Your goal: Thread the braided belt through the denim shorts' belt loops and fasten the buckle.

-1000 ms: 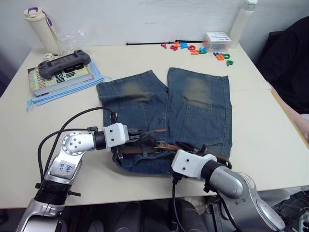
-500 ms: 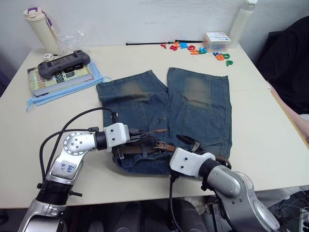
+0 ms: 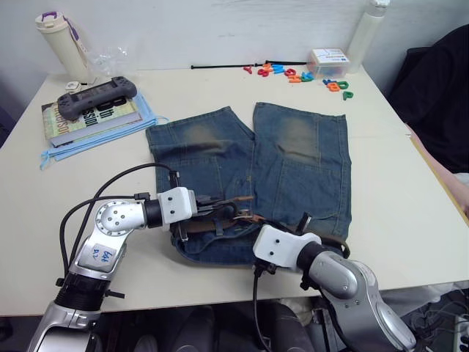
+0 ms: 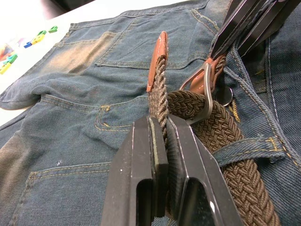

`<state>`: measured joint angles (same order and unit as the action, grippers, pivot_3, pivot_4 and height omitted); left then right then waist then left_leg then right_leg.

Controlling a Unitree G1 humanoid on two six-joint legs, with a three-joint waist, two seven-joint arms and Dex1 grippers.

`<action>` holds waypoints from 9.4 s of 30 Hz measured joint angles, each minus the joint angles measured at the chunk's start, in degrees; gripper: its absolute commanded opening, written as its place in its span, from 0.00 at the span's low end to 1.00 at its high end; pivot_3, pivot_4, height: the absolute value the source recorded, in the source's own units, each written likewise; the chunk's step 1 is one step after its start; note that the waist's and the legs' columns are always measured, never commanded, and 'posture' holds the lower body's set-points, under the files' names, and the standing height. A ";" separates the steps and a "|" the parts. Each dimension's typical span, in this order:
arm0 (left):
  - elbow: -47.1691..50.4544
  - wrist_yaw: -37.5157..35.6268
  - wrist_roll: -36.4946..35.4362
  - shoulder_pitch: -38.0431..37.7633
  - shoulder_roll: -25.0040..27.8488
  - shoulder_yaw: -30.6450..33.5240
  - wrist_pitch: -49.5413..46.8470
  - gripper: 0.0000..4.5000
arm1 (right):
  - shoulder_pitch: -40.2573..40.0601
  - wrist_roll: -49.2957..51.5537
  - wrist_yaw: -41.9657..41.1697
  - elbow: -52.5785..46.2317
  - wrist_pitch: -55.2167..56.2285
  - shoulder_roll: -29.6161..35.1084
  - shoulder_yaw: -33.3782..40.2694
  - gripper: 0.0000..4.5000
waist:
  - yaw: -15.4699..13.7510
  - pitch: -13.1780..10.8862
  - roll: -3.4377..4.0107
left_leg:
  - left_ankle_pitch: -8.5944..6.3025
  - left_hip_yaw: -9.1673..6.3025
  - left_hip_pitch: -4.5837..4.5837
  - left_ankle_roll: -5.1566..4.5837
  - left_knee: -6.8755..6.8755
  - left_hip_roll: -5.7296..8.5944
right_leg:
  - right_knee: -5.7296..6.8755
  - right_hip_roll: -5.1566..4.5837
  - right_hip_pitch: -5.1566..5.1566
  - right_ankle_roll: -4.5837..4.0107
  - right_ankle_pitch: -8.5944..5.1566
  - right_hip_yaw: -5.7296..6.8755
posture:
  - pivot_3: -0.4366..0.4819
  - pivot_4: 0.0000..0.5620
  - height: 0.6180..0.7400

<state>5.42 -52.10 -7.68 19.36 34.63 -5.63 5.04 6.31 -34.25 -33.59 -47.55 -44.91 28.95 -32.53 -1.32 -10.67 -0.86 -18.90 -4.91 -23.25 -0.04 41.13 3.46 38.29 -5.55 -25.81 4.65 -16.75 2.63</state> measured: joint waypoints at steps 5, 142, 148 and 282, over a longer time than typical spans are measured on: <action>0.02 -1.44 0.84 0.62 2.52 -0.32 -1.85 0.00 | 0.90 -3.97 -0.97 -0.01 4.81 3.87 -0.89 0.01 | -0.02 0.00 0.00 | -0.01 0.07 -0.02 -0.01 0.04 0.02 | 0.20 -0.01 -0.11 -0.02 -0.06 -0.05 | 0.48 0.27 0.34; 0.93 0.06 14.76 6.57 6.28 -2.26 5.31 0.00 | 12.89 -16.99 -10.65 18.73 43.72 -0.60 9.67 0.01 | 1.36 -0.03 -0.24 | -0.19 0.96 -0.07 -0.21 0.52 0.03 | 1.52 0.10 -0.89 -0.07 -0.29 -1.02 | 0.48 0.27 0.34; 1.38 0.01 14.41 6.29 5.28 -2.34 5.78 0.00 | 12.95 -16.97 -10.54 18.73 44.81 -0.87 9.73 0.01 | 1.49 -0.03 -0.24 | -0.20 0.97 -0.07 -0.19 0.55 0.02 | 1.54 0.12 -0.89 -0.07 -0.29 -1.03 | 0.48 0.27 0.34; 4.97 -7.97 -5.76 -8.23 8.71 -0.77 -18.04 0.22 | -0.41 -9.92 -16.15 2.70 16.98 -0.37 14.89 0.00 | 0.09 -0.03 -0.24 | -0.63 0.88 -0.11 -0.34 0.84 -0.10 | 1.33 0.11 -0.74 -0.05 -0.40 -0.98 | 0.48 0.27 0.34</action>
<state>10.39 -60.07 -13.44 11.13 43.34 -6.40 -13.00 5.90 -44.16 -49.74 -44.85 -27.92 28.58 -17.64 -1.24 -10.70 -1.10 -19.53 -4.03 -23.36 -0.38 41.97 3.36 39.61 -5.45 -26.54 4.61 -17.16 1.66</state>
